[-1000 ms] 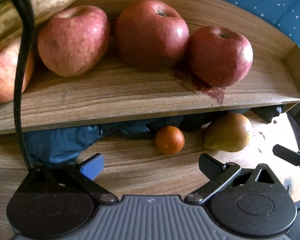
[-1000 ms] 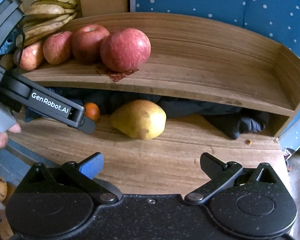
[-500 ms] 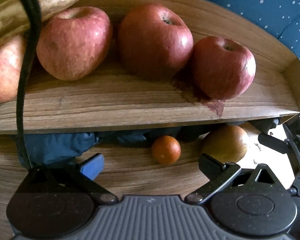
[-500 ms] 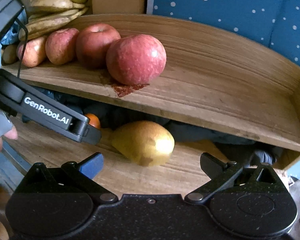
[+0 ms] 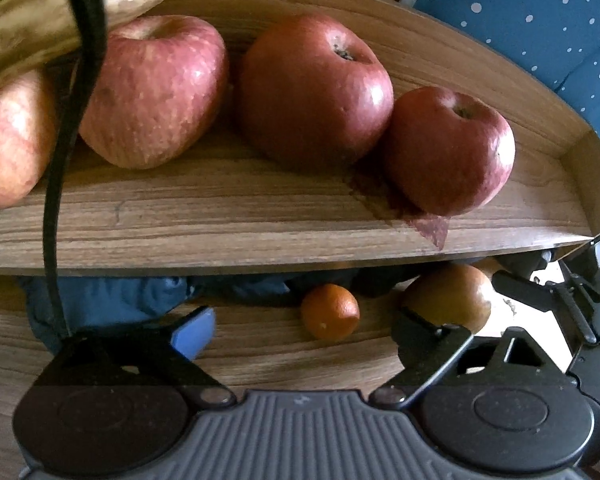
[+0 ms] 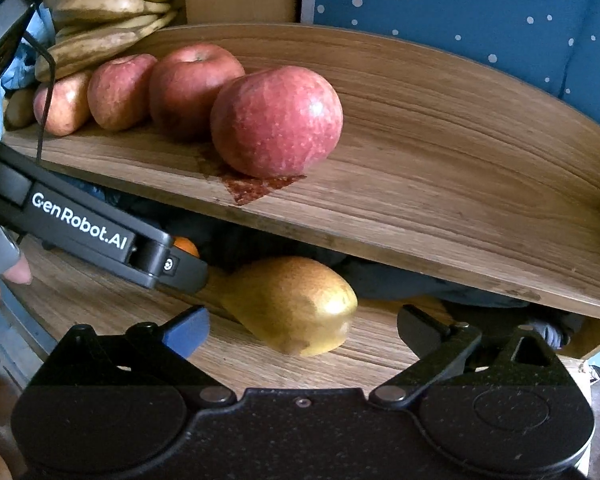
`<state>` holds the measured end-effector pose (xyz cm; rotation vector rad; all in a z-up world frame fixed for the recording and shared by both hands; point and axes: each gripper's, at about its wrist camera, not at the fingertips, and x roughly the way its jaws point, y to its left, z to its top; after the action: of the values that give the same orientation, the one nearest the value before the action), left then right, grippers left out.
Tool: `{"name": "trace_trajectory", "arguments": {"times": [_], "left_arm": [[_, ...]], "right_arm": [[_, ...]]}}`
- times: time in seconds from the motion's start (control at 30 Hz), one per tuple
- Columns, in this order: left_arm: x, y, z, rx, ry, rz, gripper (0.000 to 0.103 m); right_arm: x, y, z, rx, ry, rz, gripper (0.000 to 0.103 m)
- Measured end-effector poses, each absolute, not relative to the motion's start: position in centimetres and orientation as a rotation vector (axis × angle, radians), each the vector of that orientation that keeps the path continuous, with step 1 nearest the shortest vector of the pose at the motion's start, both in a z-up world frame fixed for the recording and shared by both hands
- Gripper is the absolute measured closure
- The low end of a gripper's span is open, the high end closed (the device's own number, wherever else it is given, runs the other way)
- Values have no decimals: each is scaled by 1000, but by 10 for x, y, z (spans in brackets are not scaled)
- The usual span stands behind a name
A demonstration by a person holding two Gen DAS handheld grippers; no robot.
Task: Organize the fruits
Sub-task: 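Grasp the tangerine with the left tool while the right tool grasps the yellow pear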
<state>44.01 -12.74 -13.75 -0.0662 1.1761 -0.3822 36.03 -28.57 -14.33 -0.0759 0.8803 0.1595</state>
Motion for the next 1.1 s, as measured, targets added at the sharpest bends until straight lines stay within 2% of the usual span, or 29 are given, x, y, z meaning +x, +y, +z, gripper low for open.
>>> {"name": "trace_trajectory", "arguments": {"times": [0.43,0.5,0.63,0.8,1.1], "left_arm": [[438,-126,-137,-86,1176,-408,27],[437,-126,-137,-87,1176,-412,33],[436,-131,-137,-86,1179,-422,39],[436,-134,-138,-88,1174,-425,52],[436,-128,-139,-107,1170,-436,67]], "right_arm": [[362,-285,-144,-50,875,176,22],[363,-285,-144,-48,875,178,24],[365,-284,-145,-45,873,172,25],[359,-287,-145,-34,871,167,25],[360,-291,-146,-8,868,152,27]]}}
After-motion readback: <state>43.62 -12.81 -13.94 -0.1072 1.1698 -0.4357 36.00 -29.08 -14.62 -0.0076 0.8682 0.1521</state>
